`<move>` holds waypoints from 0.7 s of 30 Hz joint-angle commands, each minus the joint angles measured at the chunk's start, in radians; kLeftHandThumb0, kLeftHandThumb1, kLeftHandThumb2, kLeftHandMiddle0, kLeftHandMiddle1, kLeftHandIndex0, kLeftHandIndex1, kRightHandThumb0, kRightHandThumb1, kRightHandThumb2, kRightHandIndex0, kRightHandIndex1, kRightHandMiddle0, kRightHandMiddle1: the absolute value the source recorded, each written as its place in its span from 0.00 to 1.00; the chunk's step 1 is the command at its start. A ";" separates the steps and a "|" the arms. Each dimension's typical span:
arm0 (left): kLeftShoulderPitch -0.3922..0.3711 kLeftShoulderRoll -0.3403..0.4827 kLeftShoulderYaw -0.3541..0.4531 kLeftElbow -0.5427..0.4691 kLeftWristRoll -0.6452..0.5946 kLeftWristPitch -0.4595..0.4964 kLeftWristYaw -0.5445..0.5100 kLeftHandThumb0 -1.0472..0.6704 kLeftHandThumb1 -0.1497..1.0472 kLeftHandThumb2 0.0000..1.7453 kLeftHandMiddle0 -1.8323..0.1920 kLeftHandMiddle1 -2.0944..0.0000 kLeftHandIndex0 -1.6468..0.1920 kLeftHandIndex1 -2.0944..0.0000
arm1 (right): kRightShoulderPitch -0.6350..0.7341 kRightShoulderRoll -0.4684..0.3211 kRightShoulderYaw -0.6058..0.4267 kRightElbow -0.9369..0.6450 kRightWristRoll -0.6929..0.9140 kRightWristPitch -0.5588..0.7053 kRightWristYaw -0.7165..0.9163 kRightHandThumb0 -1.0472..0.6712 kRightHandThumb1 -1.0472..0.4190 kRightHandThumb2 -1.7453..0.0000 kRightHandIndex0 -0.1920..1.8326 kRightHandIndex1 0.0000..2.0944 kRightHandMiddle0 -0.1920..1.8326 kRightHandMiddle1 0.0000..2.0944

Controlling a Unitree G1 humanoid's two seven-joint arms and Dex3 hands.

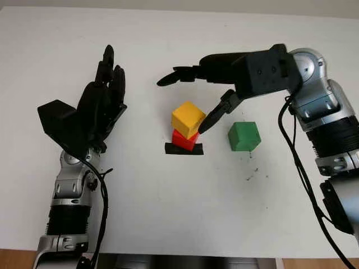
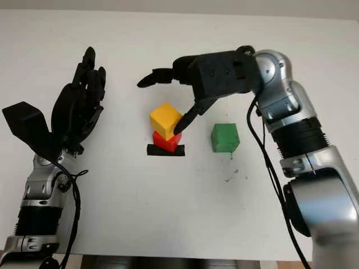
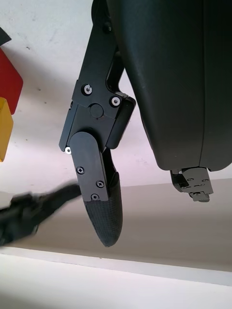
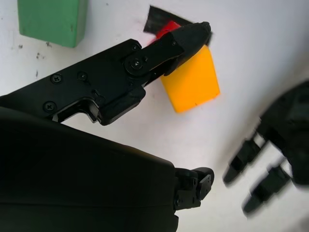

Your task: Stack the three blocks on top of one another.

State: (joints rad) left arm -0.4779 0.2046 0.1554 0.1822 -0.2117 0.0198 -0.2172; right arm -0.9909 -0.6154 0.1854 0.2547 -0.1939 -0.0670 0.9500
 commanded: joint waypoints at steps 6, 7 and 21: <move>0.018 0.002 0.008 -0.031 -0.005 0.006 0.004 0.13 1.00 0.32 0.99 0.97 1.00 0.98 | 0.204 -0.148 -0.211 -0.322 0.054 0.191 -0.072 0.19 0.13 0.97 0.08 0.04 0.12 0.16; 0.018 0.003 0.009 -0.030 -0.005 0.006 0.003 0.13 1.00 0.32 0.99 0.97 1.00 0.98 | 0.246 -0.168 -0.244 -0.356 0.062 0.213 -0.080 0.21 0.13 0.97 0.08 0.04 0.12 0.16; 0.004 0.009 0.006 -0.012 0.001 0.004 -0.013 0.14 1.00 0.35 1.00 0.98 0.99 0.98 | 0.771 -0.263 -0.397 -0.735 -0.229 0.289 -0.295 0.24 0.07 0.96 0.08 0.02 0.19 0.04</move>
State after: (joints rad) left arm -0.4689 0.2064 0.1621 0.1703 -0.2123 0.0287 -0.2243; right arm -0.2465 -0.8765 -0.2059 -0.4471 -0.4057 0.2092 0.6666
